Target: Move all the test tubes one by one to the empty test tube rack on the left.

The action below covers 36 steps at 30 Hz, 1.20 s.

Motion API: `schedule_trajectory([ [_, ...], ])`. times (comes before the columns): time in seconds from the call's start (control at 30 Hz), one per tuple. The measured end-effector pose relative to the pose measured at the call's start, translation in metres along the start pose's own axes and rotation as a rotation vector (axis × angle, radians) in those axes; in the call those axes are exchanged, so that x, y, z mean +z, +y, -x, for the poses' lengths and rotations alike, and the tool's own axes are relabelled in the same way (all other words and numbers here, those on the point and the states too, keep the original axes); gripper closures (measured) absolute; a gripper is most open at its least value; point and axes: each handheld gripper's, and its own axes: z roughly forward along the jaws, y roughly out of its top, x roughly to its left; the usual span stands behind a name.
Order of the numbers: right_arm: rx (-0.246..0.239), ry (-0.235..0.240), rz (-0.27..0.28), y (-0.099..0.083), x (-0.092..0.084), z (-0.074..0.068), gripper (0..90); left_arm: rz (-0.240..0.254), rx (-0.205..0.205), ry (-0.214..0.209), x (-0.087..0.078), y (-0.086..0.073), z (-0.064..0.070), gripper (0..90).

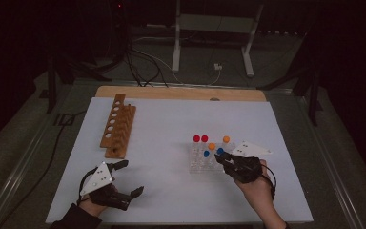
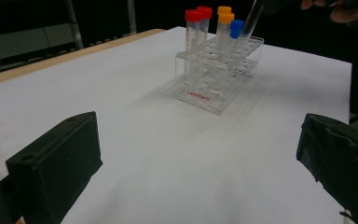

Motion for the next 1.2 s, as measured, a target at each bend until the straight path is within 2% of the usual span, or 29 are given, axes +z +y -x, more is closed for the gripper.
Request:
schedule_trajectory([
  [0.07,-0.004,0.007,0.012,0.002,-0.005,-0.002,77.2,0.006,0.001,-0.005,0.001,0.001,0.000,0.5],
  [0.13,-0.014,0.020,0.017,0.004,-0.008,-0.005,77.2,0.018,-0.023,-0.028,0.002,0.005,0.001,0.5],
  [0.2,-0.017,0.047,0.017,0.005,-0.009,-0.010,77.2,0.023,-0.028,-0.031,0.002,0.007,0.002,0.5],
  [0.27,-0.028,0.072,0.017,0.007,-0.009,-0.015,77.2,0.016,-0.034,-0.045,0.004,0.012,0.005,0.5],
  [0.33,-0.030,0.089,0.019,0.007,-0.008,-0.018,77.2,-0.018,-0.047,-0.060,0.007,0.018,0.007,0.5],
  [0.4,-0.048,0.122,0.004,0.008,-0.002,-0.028,77.2,-0.035,-0.047,-0.071,0.010,0.024,0.011,0.5],
  [0.57,-0.067,0.158,-0.022,0.006,0.008,-0.039,77.2,-0.010,-0.043,-0.103,0.018,0.042,0.018,0.5],
  [0.7,-0.084,0.196,-0.049,0.004,0.021,-0.051,77.2,0.010,-0.046,-0.146,0.029,0.056,0.023,0.5],
  [0.73,-0.087,0.203,-0.054,0.003,0.024,-0.054,77.2,0.010,-0.044,-0.152,0.033,0.059,0.024,0.6],
  [0.77,-0.095,0.208,-0.058,0.003,0.025,-0.056,77.2,-0.002,-0.038,-0.180,0.041,0.064,0.027,0.5],
  [0.8,-0.102,0.211,-0.059,0.003,0.027,-0.058,77.2,-0.002,-0.038,-0.180,0.041,0.064,0.027,0.6],
  [0.93,-0.109,0.228,-0.072,0.002,0.032,-0.063,77.3,-0.019,-0.035,-0.230,0.056,0.071,0.032,8.8],
  [0.97,-0.111,0.232,-0.075,0.002,0.033,-0.064,77.2,-0.036,-0.019,-0.231,0.063,0.073,0.035,11.7],
  [1.13,-0.114,0.241,-0.081,0.001,0.035,-0.067,77.3,-0.048,0.000,-0.232,0.076,0.075,0.038,26.1],
  [1.2,-0.116,0.245,-0.083,0.001,0.036,-0.068,77.2,-0.046,0.009,-0.248,0.083,0.075,0.038,34.6],
])
